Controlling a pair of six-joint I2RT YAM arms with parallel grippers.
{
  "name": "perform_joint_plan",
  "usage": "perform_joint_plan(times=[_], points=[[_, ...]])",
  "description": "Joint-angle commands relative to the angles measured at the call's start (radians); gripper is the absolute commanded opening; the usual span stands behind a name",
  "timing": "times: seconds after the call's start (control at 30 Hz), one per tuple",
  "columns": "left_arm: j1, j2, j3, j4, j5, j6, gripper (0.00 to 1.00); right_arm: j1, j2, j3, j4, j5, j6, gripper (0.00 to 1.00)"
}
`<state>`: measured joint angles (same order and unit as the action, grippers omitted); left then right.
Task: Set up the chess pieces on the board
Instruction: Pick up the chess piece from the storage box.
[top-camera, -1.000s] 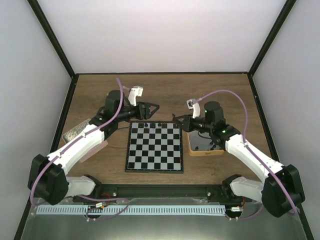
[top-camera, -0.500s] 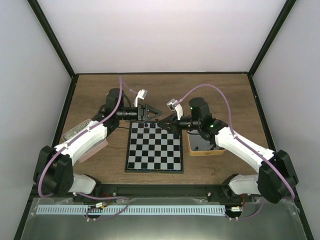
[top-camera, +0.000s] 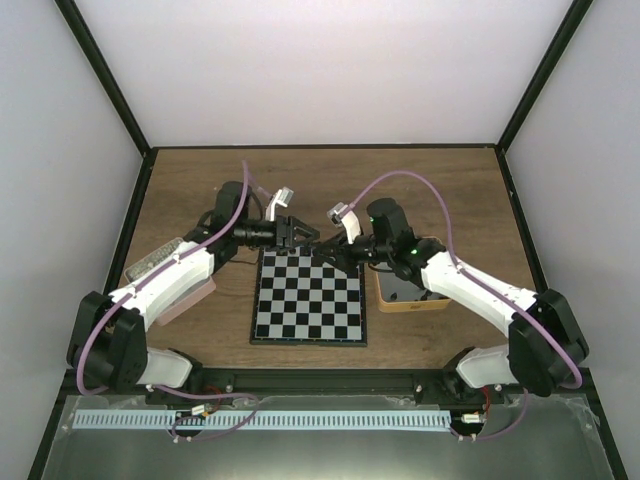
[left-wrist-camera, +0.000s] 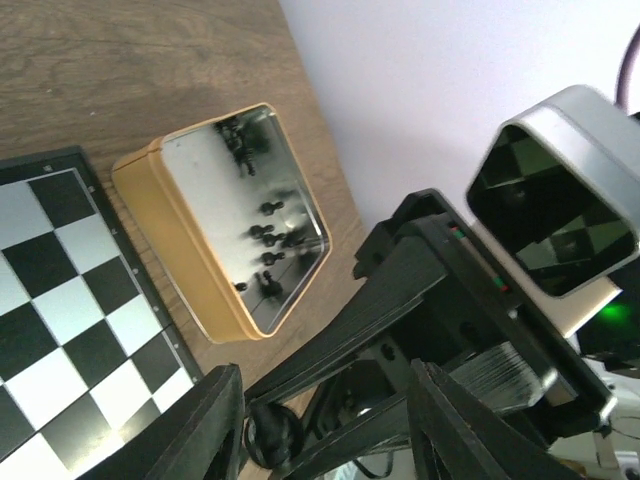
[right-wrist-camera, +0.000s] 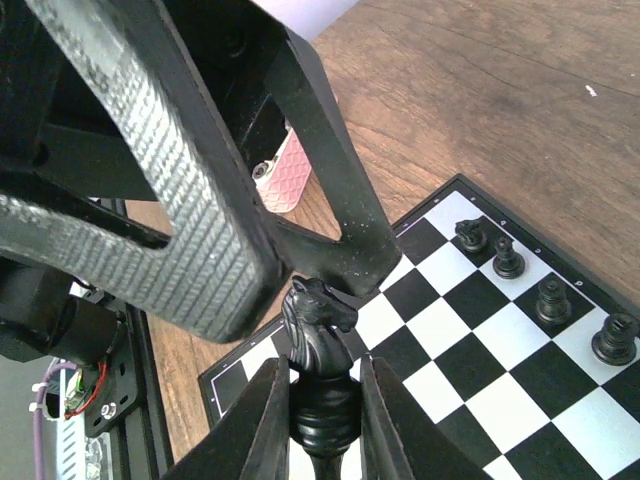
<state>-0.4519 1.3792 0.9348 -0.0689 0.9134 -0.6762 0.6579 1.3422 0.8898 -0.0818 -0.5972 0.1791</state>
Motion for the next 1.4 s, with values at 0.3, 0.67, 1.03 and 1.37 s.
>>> perform_joint_plan(times=[0.3, 0.67, 1.03, 1.37], points=[[0.014, 0.016, -0.005, -0.052, -0.046, 0.027, 0.35, 0.012, 0.011, 0.057, 0.032, 0.045, -0.006, 0.11], [0.013, 0.015, -0.011, -0.049, -0.014, 0.054, 0.04, 0.023, 0.025, 0.062, 0.051, 0.056, 0.013, 0.15], [0.022, -0.064, -0.010, 0.074, 0.010, -0.028, 0.04, 0.023, -0.195, -0.062, 0.181, 0.078, 0.244, 0.82], [0.024, -0.174, -0.108, 0.483, -0.057, -0.484, 0.04, 0.023, -0.303, -0.236, 0.631, 0.161, 0.757, 0.82]])
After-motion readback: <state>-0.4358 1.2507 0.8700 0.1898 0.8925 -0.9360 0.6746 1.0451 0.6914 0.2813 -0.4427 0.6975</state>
